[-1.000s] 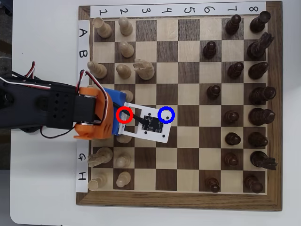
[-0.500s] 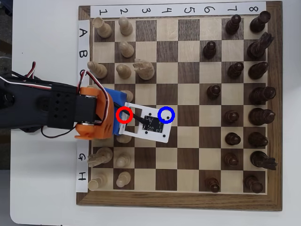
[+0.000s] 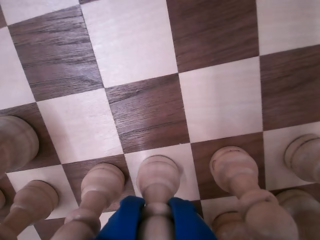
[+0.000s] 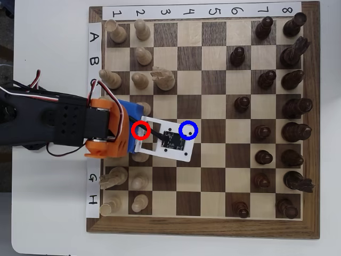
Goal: Move the piece to destination
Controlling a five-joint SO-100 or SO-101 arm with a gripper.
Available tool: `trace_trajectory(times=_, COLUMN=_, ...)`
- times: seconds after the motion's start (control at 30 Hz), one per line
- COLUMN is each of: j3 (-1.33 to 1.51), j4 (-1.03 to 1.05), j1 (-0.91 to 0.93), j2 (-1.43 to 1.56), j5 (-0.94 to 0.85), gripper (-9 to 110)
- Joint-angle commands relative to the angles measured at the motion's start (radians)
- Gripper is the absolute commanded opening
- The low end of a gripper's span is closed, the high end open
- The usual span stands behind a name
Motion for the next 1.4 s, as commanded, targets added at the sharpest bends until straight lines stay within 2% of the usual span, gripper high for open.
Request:
trace_trajectory(times=0.0, j3=-0.104, j4=0.035, j1=0.026, j2=0.052, j5=0.302, gripper=0)
trace_trajectory(times=1.1, j3=-0.425, j4=0.288, j1=0.077, j2=0.146, j5=0.245, gripper=0)
trace_trajectory(times=1.37, j3=-0.554, j4=0.408, j1=0.052, j2=0.156, j5=0.241, gripper=0)
